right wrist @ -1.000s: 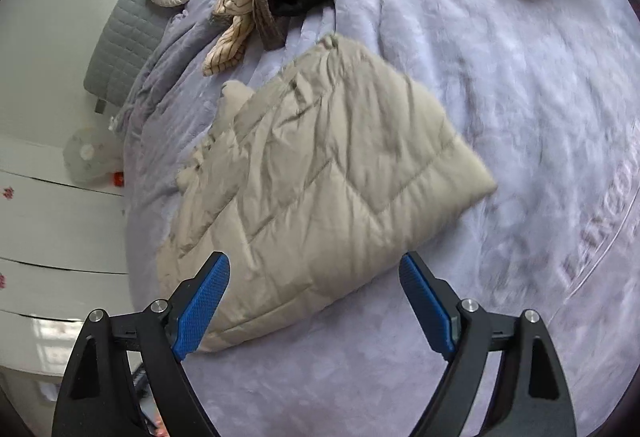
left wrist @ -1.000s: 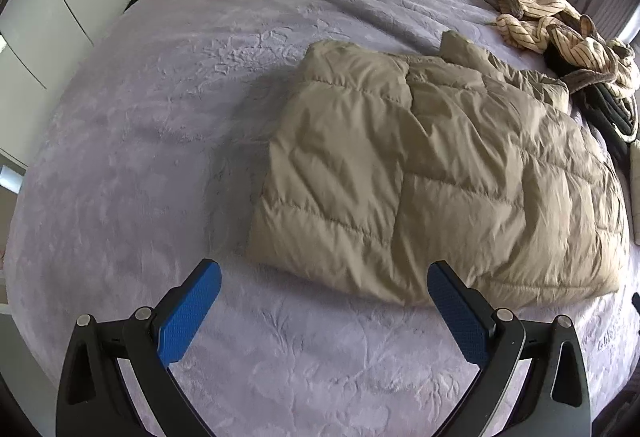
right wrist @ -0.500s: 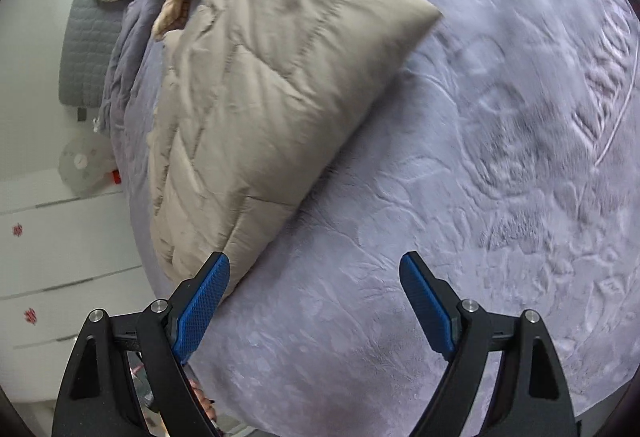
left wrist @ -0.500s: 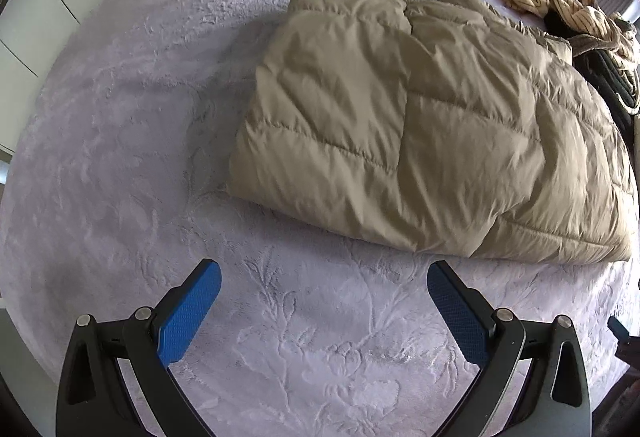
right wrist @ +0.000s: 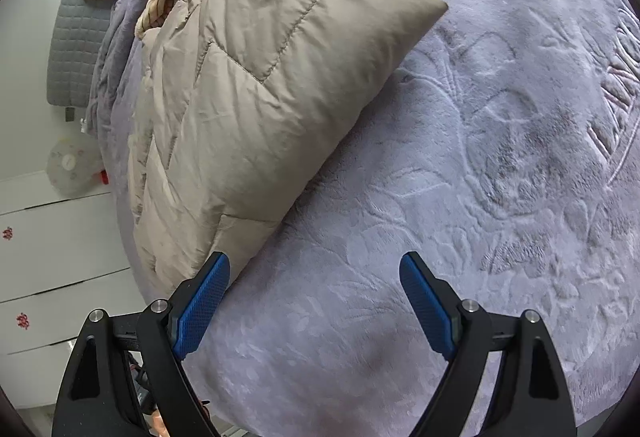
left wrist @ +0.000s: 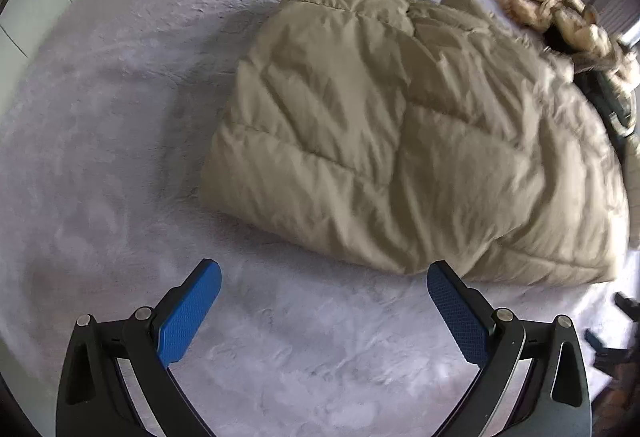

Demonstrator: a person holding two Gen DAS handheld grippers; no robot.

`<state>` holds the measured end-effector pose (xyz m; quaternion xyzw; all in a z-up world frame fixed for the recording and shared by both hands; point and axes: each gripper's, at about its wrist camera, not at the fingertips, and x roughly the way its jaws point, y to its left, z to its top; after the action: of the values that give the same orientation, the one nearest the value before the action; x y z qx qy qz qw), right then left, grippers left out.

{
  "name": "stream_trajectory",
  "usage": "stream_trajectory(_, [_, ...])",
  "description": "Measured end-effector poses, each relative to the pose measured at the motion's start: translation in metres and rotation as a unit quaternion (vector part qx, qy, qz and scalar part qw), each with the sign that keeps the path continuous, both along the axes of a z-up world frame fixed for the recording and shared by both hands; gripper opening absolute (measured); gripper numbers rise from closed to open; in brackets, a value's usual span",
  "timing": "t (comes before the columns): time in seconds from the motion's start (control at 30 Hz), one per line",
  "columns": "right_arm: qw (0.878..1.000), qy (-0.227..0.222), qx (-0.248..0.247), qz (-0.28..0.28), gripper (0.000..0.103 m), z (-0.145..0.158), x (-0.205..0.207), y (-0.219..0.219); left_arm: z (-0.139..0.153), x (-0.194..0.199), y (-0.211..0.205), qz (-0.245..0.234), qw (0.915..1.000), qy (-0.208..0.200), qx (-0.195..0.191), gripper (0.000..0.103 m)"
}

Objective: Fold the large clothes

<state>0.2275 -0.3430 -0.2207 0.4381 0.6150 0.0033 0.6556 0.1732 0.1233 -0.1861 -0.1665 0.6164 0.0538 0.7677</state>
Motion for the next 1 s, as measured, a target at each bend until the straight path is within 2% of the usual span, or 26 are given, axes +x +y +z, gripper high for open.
stream_trajectory(0.07, [1.0, -0.006, 0.006, -0.006, 0.089, -0.002, 0.0, -0.003, -0.007, 0.001, 0.013, 0.026, 0.9983, -0.005, -0.051, 0.103])
stream_trajectory(0.13, [1.0, -0.011, 0.013, -0.013, 0.089, -0.003, 0.003, -0.004, -0.016, 0.0, 0.028, 0.063, 0.9918, -0.006, -0.111, 0.103])
stream_trajectory(0.2, [0.999, -0.018, 0.027, -0.023, 0.089, -0.007, 0.007, -0.006, -0.026, -0.001, 0.042, 0.091, 0.9816, -0.008, -0.168, 0.103])
stream_trajectory(0.27, [0.998, -0.025, 0.043, -0.031, 0.089, -0.01, 0.011, -0.008, -0.035, -0.001, 0.051, 0.108, 0.9742, -0.011, -0.198, 0.103])
stream_trajectory(0.33, [0.997, -0.032, 0.055, -0.036, 0.089, -0.013, 0.015, -0.009, -0.046, 0.004, 0.056, 0.113, 0.9705, -0.008, -0.213, 0.103])
stream_trajectory(0.47, [0.994, -0.044, 0.087, -0.045, 0.089, -0.026, 0.031, -0.007, -0.061, 0.016, 0.056, 0.114, 0.9697, -0.008, -0.216, 0.103])
stream_trajectory(0.63, [0.99, -0.054, 0.113, -0.059, 0.089, -0.046, 0.052, -0.001, -0.061, 0.033, 0.048, 0.108, 0.971, -0.028, -0.211, 0.103])
stream_trajectory(0.83, [0.978, -0.089, 0.157, -0.103, 0.089, -0.056, 0.074, -0.001, -0.068, 0.051, 0.047, 0.124, 0.9693, -0.035, -0.209, 0.103])
stream_trajectory(1.0, [0.975, -0.085, 0.169, -0.115, 0.089, -0.074, 0.091, 0.005, -0.07, 0.059, 0.044, 0.14, 0.9718, -0.036, -0.186, 0.102])
